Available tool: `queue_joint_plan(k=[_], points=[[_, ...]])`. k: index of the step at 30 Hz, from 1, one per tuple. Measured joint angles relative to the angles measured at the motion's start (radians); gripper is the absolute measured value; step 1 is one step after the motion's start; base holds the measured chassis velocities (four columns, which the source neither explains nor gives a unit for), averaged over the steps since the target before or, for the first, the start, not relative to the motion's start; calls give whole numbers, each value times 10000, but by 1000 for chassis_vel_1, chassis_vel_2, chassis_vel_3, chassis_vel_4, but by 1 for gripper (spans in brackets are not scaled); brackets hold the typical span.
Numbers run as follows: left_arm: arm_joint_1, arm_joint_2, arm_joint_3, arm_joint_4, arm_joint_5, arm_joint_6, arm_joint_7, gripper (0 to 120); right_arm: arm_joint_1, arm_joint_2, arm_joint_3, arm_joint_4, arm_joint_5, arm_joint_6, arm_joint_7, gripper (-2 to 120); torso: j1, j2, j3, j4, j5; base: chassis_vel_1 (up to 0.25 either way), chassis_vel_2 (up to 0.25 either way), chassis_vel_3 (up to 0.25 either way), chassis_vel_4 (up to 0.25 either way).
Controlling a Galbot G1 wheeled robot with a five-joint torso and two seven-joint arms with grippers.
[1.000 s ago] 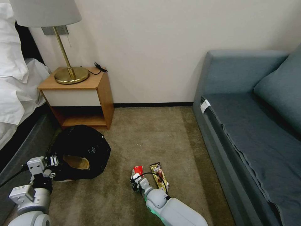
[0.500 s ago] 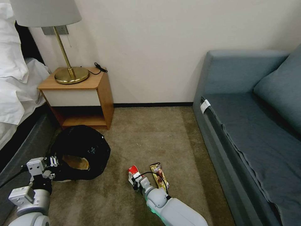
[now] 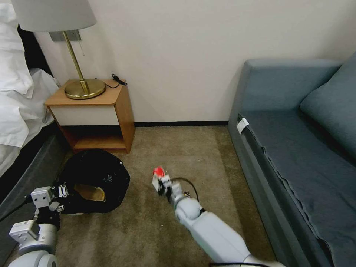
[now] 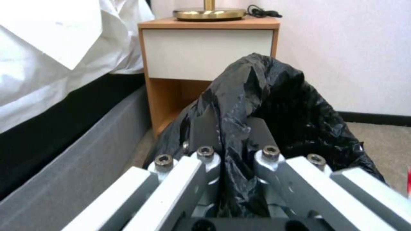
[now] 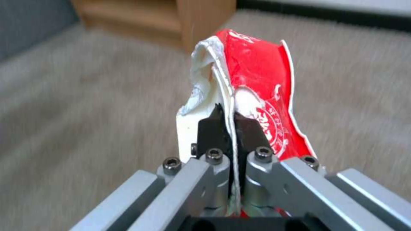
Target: Pick up the trash bin, then pick up the garbage on the floor and place it into the trash bin.
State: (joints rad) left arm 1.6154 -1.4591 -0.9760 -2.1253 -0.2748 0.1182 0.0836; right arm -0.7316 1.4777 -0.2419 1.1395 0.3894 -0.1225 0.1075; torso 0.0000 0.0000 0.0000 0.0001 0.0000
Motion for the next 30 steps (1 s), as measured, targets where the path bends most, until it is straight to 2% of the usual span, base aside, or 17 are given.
queue_joint_plan(k=[3,7,9,12,20,23,24,30], points=[[-54,19,52,1,-2,0,26,4,156,-67,31,236,139,206,-1,0,0,0,1,-1,0,0,0,0,0],[-124,40,183,-6,4,46,37,4,394,-102,48,804,480,1064,-250,0,0,0,0,-1,0,0,0,0,0],[-124,40,183,-6,4,46,37,4,394,-102,48,804,480,1064,-250,0,0,0,0,-1,0,0,0,0,0],[-132,56,243,-24,20,68,50,4,519,-94,-601,2010,1267,1714,-655,0,0,0,0,-1,0,0,0,0,0],[-128,81,169,42,-2,59,51,4,452,-15,-1381,2921,2119,2157,-1075,0,0,0,0,-1,-1,0,0,0,0],[-119,83,154,46,-17,59,51,4,366,-28,-1650,3205,2854,2148,-1406,0,0,1,0,0,-1,0,0,0,0],[-111,82,154,42,-32,78,50,4,271,-30,-1833,3356,3421,2098,-1807,0,0,1,0,1,-1,0,0,0,0],[-68,43,154,-18,-37,107,50,4,-105,19,-2239,3338,3487,2047,-2163,0,0,0,0,-1,-1,0,0,0,0]])
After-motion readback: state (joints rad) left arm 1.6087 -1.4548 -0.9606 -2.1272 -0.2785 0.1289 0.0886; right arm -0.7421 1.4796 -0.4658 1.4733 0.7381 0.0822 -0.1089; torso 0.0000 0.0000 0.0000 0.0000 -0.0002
